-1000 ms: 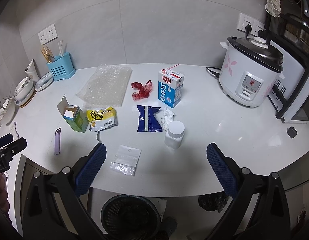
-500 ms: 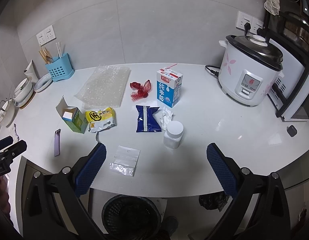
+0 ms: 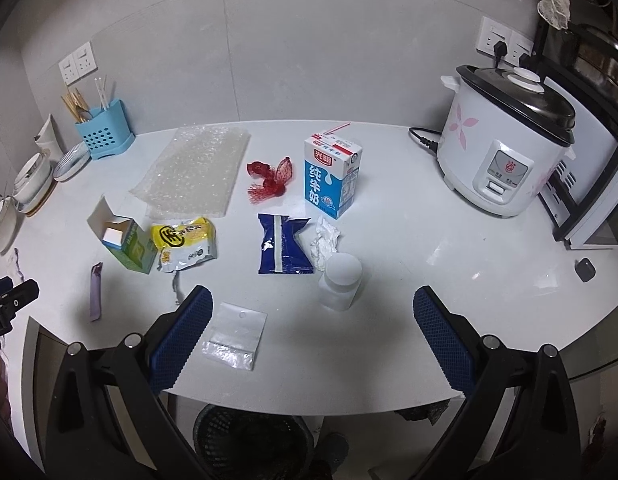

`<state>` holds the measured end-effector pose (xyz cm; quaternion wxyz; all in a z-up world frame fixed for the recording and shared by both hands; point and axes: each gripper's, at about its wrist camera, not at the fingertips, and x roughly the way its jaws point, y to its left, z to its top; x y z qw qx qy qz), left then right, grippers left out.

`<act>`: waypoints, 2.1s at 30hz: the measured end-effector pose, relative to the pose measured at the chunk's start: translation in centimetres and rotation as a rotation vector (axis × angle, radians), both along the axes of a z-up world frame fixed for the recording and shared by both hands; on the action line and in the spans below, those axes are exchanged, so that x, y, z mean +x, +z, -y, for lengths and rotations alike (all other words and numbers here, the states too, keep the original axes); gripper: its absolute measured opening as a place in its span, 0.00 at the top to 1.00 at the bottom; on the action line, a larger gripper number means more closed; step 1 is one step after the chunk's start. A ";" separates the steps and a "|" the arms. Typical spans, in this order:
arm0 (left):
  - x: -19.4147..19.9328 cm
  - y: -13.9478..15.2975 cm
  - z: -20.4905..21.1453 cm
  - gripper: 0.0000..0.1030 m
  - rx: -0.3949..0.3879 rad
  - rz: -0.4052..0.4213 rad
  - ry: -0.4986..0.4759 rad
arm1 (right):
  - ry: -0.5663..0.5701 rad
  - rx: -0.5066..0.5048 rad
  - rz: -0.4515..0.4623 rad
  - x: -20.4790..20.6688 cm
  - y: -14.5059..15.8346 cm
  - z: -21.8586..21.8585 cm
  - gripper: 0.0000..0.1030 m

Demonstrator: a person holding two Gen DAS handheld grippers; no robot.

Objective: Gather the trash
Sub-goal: 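Grasp the purple lighter with the left tool while the right tool grasps the white pill bottle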

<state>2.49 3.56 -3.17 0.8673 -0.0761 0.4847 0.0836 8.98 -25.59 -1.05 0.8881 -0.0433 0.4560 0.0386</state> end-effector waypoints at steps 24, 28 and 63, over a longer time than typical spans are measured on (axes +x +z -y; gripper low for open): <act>6.5 -9.5 -5.4 0.09 -0.031 -0.194 0.128 | -0.060 -0.031 -0.108 6.9 -7.1 1.6 0.23; 6.9 -11.3 -5.7 0.10 -0.032 -0.236 0.134 | -0.068 -0.023 -0.127 7.4 -8.5 1.8 0.25; 7.8 -12.2 -3.8 0.82 -0.058 -0.321 0.158 | -0.052 0.034 -0.170 7.4 -10.1 2.0 0.65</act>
